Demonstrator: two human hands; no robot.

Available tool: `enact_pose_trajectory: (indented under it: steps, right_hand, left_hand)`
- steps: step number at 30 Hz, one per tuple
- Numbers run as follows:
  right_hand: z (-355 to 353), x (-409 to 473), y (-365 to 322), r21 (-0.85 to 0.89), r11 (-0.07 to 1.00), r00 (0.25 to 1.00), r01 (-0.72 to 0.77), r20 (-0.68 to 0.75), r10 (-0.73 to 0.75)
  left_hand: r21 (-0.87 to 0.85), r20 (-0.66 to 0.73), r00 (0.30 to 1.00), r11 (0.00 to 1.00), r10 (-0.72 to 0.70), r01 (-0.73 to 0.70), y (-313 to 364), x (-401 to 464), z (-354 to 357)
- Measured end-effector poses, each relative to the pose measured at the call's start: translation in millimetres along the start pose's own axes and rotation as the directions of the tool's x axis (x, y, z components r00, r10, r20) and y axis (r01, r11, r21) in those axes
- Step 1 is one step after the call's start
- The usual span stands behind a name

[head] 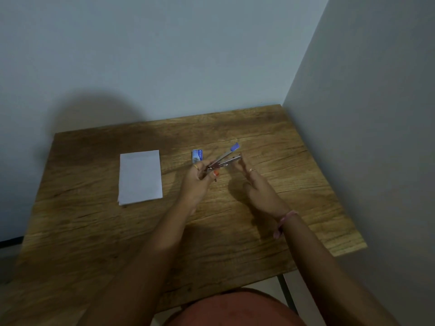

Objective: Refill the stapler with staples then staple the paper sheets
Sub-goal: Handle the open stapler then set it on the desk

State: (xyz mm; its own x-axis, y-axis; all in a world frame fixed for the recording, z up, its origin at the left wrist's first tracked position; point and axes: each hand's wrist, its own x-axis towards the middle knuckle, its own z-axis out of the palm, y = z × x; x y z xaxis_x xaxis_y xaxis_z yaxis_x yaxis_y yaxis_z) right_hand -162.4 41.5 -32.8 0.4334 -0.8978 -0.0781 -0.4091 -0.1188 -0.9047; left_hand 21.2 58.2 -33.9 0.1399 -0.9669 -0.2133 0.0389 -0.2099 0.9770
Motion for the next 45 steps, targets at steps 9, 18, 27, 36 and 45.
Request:
enact_pose_trajectory:
  steps: [9, 18, 27, 36, 45]
  right_hand:
    - [-19, 5, -6, 0.004, 0.998, 0.996, 0.055, -0.070, -0.055]
    - [-29, 19, -2, 0.160, 0.987, 0.977, 0.017, -0.213, 0.018]
    - [6, 14, -1, 0.260, 0.965, 0.973, 0.045, -0.231, 0.017]
    - [0, 18, 4, 0.265, 0.964, 0.982, 0.039, -0.189, 0.012]
    - [19, 10, 13, 0.579, 0.783, 0.946, -0.225, -0.062, 0.317]
  left_hand:
    - [0.048, -0.002, 0.997, 0.996, 0.074, -0.074, 1, 6, 1]
    - [0.096, -0.018, 0.996, 0.992, 0.084, -0.082, 2, 10, -4]
    - [0.073, -0.047, 0.997, 0.996, 0.058, -0.054, 4, 0, 9]
    - [-0.184, 0.047, 0.990, 0.973, -0.131, 0.138, 5, 2, 20]
    - [-0.706, 0.324, 0.832, 0.470, -0.451, 0.530, 6, 2, 34]
